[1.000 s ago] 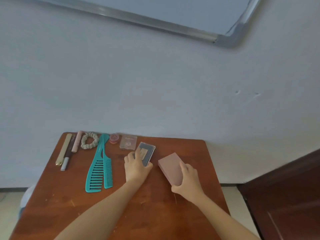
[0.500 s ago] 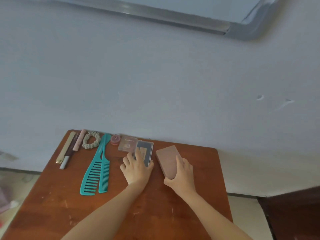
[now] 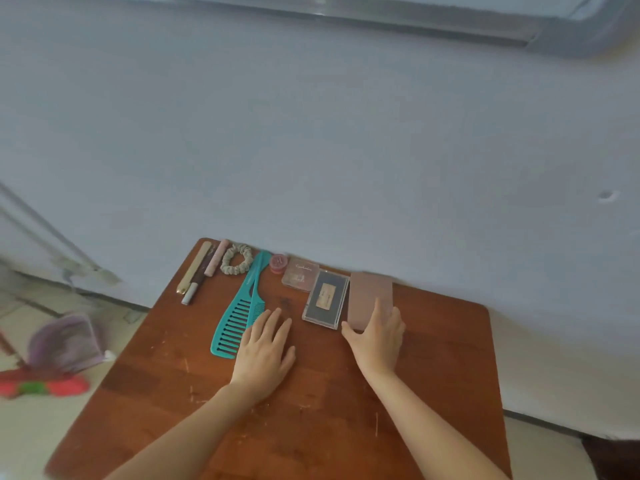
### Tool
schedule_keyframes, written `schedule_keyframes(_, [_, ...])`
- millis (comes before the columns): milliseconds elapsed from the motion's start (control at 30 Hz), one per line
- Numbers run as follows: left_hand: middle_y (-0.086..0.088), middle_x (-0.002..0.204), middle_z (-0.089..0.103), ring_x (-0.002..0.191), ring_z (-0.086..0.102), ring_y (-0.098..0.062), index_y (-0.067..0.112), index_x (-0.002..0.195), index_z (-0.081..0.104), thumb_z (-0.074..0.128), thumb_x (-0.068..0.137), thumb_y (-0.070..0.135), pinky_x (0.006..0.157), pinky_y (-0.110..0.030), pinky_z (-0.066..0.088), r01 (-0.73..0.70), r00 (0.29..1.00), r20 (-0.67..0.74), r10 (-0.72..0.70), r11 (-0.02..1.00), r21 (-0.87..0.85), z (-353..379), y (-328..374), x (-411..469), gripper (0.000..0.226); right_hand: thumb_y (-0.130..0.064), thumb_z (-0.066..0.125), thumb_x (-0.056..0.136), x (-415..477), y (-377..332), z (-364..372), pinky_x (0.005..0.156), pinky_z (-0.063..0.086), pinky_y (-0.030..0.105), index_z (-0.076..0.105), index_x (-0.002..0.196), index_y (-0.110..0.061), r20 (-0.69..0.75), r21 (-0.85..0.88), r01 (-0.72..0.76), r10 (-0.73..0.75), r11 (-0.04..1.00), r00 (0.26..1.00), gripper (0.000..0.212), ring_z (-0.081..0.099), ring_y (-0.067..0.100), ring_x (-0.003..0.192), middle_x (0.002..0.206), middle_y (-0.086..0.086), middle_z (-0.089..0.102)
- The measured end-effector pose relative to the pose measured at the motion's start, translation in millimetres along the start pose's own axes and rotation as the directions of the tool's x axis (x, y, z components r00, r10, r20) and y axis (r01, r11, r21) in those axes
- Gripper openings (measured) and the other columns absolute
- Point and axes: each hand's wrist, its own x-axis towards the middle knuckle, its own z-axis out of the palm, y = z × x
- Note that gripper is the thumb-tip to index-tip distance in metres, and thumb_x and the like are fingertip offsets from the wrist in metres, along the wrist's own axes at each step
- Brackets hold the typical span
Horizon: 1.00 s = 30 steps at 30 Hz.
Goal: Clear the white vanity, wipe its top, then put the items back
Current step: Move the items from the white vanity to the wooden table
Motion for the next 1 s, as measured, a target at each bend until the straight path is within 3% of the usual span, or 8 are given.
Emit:
schedule_keyframes(133, [0.000, 0.116, 0.065, 0.111, 0.060, -0.022, 0.024, 0.108, 0.067, 0.029, 0.078, 0.049, 0.088, -0.037, 0.048, -0.036, 0.999, 0.012, 0.035, 0.999, 0.025, -8.2, 0.5, -2.7, 0.054, -0.054, 0.056, 0.082, -7.7, 2.1, -5.5, 0.109, 0.024, 0.043, 0.022, 0.144, -0.015, -0.008, -0.031, 0.030, -0.030, 0.999, 1.000, 0.081, 0.018, 0.035, 0.138, 0.150, 0.021, 0.015])
schedule_keyframes(267, [-0.005, 0.146, 0.036, 0.138, 0.027, -0.027, 0.019, 0.134, 0.044, 0.022, 0.084, 0.051, 0.110, -0.040, 0.017, -0.129, 0.992, -0.014, 0.128, 0.987, -0.097, -11.2, -3.2, -0.1, 0.063, -0.048, 0.051, 0.087, -29.5, 8.1, -17.9, 0.111, 0.022, 0.042, 0.026, 0.143, -0.016, -0.064, -0.019, 0.045, -0.046, 0.999, 0.997, 0.068, 0.015, 0.032, 0.139, 0.151, 0.018, 0.016])
schedule_keyframes(433, [-0.010, 0.127, 0.057, 0.119, 0.052, -0.033, 0.015, 0.118, 0.060, 0.030, 0.081, 0.046, 0.092, -0.049, 0.043, -0.283, 0.959, -0.061, 0.277, 0.952, -0.120, -21.2, -15.0, 15.3, 0.056, -0.039, 0.046, 0.093, -70.6, 11.1, -32.1, 0.114, 0.015, 0.038, 0.032, 0.141, -0.014, -0.227, -0.066, -0.010, -0.005, 0.998, 0.974, 0.056, 0.016, 0.026, 0.141, 0.151, 0.011, 0.024])
schedule_keyframes(533, [-0.012, 0.132, 0.052, 0.125, 0.045, -0.035, 0.013, 0.123, 0.056, 0.026, 0.081, 0.047, 0.099, -0.051, 0.037, -0.406, 0.914, -0.052, 0.403, 0.896, -0.180, -34.6, -21.5, 13.1, 0.061, -0.039, 0.043, 0.094, -104.1, 10.0, -33.5, 0.114, 0.012, 0.036, 0.029, 0.142, -0.016, -0.310, -0.126, -0.089, 0.046, 0.988, 0.949, 0.055, 0.015, 0.023, 0.141, 0.151, 0.008, 0.025])
schedule_keyframes(667, [-0.014, 0.123, 0.059, 0.115, 0.053, -0.037, 0.011, 0.116, 0.060, 0.032, 0.082, 0.043, 0.089, -0.053, 0.044, -0.583, 0.812, -0.115, 0.572, 0.799, -0.148, -48.5, -44.8, 2.6, 0.054, -0.044, 0.043, 0.088, -159.7, -4.1, -22.9, 0.110, 0.022, 0.043, 0.043, 0.135, -0.015, -0.394, -0.178, -0.218, 0.133, 0.960, 0.910, 0.055, 0.029, 0.028, 0.136, 0.143, 0.012, 0.040])
schedule_keyframes(800, [-0.016, 0.126, 0.056, 0.118, 0.050, -0.040, 0.009, 0.117, 0.059, 0.030, 0.084, 0.043, 0.093, -0.055, 0.039, -0.713, 0.701, -0.163, 0.694, 0.678, -0.180, -57.8, -52.4, -23.4, 0.055, -0.042, 0.054, 0.077, -223.1, -12.1, -13.9, 0.087, 0.046, 0.049, 0.065, 0.110, -0.014, -0.504, -0.182, -0.360, 0.228, 0.915, 0.833, 0.045, 0.059, 0.033, 0.108, 0.112, 0.015, 0.064])
schedule_keyframes(900, [-0.016, 0.131, 0.052, 0.123, 0.045, -0.039, 0.011, 0.120, 0.057, 0.025, 0.086, 0.046, 0.100, -0.051, 0.031, -0.812, 0.579, -0.181, 0.795, 0.543, -0.212, -62.4, -35.7, -55.7, 0.059, -0.046, 0.043, 0.072, -282.5, -10.4, -16.6, 0.072, 0.052, 0.044, 0.070, 0.097, -0.015, -0.588, -0.170, -0.445, 0.272, 0.879, 0.762, 0.047, 0.064, 0.031, 0.090, 0.097, 0.011, 0.066])
schedule_keyframes(1000, [-0.012, 0.141, 0.042, 0.134, 0.031, -0.033, 0.013, 0.130, 0.049, 0.020, 0.085, 0.049, 0.108, -0.046, 0.021, -0.893, 0.418, -0.182, 0.890, 0.366, -0.262, -67.1, -10.4, -102.9, 0.064, -0.047, 0.044, 0.069, -350.2, 3.5, -21.3, 0.066, 0.052, 0.042, 0.066, 0.096, -0.019, -0.675, -0.147, -0.547, 0.321, 0.824, 0.665, 0.045, 0.061, 0.030, 0.089, 0.095, 0.011, 0.063])
